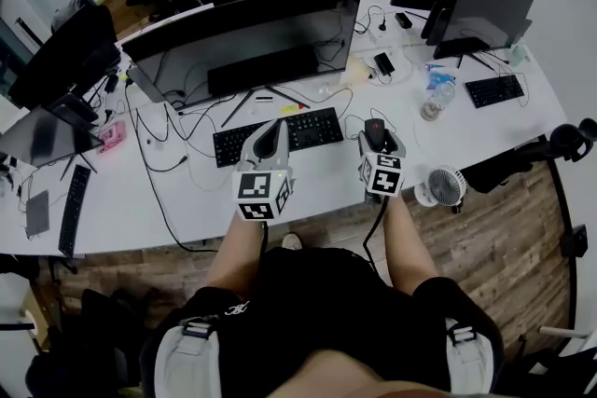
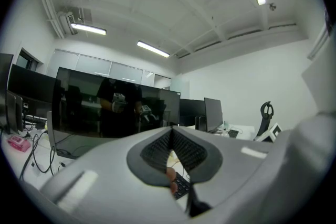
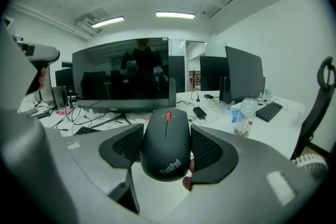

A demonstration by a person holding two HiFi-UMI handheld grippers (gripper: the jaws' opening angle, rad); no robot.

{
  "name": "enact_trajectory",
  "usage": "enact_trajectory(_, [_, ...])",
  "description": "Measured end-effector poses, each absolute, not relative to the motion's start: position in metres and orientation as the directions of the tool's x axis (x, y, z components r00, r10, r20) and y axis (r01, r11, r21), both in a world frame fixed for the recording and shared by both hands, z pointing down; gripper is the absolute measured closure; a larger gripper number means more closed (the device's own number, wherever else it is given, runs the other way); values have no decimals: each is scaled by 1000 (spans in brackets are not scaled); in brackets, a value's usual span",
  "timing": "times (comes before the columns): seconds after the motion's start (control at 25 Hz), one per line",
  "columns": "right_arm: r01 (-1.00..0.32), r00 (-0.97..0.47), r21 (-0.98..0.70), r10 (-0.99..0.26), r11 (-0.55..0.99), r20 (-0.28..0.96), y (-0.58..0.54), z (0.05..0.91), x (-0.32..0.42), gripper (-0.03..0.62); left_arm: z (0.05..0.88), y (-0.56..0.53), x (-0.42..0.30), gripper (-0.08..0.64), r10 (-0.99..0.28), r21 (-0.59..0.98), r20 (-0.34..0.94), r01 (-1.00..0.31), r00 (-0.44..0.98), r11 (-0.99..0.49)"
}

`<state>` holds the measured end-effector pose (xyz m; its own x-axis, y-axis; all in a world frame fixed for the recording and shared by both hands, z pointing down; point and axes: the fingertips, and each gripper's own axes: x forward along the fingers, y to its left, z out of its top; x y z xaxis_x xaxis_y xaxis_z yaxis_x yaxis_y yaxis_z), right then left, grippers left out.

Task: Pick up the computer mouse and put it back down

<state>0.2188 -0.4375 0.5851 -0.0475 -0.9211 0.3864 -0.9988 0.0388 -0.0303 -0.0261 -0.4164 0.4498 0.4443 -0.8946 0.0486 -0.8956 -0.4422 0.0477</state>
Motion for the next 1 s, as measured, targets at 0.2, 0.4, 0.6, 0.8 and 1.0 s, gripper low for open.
enact_trajectory(0.2, [-998,-62,-54,-868,41,493,-431,650,221,310,451,-415,-28,512,-900,43,56,-901,433,-431])
enact_trajectory(0.4, [-997,-70,-62,-797,41,600,-416,711,219,310,451,-415,-32,512,-906,37,58,-907,420,-419])
enact_trajectory(0.6, [-998,-56,-52,-736,28,675,-404,750,221,310,451,-415,-39,512,-914,37,60,-916,400,-399])
enact_trajectory(0.8, [-999,-48,-51,-684,16,727,-395,775,220,310,454,-412,-43,511,-918,40,70,-920,391,-389])
enact_trajectory(1.0, [-999,-41,-53,-660,1,751,-397,787,222,310,457,-412,-45,512,-921,42,74,-924,383,-381])
